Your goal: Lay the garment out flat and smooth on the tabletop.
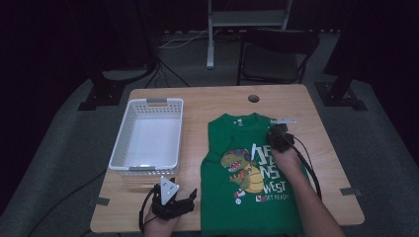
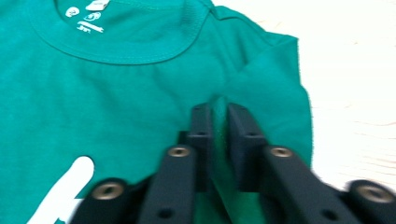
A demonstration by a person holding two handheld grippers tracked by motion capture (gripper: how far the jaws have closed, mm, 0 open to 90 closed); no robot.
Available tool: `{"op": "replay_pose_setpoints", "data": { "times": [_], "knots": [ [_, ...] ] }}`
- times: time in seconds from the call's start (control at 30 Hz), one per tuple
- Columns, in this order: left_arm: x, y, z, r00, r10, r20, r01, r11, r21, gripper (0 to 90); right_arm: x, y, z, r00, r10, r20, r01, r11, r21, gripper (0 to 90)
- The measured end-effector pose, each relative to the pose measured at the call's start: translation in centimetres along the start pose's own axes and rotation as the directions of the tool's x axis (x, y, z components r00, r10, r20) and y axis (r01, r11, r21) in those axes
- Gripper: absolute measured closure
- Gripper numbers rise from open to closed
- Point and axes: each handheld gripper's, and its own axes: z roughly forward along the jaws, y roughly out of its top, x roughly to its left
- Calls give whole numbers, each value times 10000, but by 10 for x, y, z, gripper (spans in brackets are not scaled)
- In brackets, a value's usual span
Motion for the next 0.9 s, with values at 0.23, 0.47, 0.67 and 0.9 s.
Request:
{"op": "replay_pose_setpoints", "data": {
  "times": [0.23, 0.47, 0.67, 0.9],
  "knots": [
    [0, 0, 0, 10000, -26, -12, 26, 10000, -5, 177, -12, 3, -11, 9991, -308, 301, 321, 9986, -422, 856],
    [0, 0, 1, 10000, -100, -6, 100, 10000, -6, 177, -42, 15, -26, 9969, 425, 667, -339, 9915, -1256, 857],
    [1, 0, 0, 9999, -127, 51, 127, 9999, -4, 177, -67, 19, -27, 9900, 1038, 951, -903, 9866, -1361, 856],
    [2, 0, 0, 9999, -148, 76, 148, 9999, -6, 177, -92, 16, -21, 9807, 1729, 917, -1606, 9787, -1281, 854]
  ]
}}
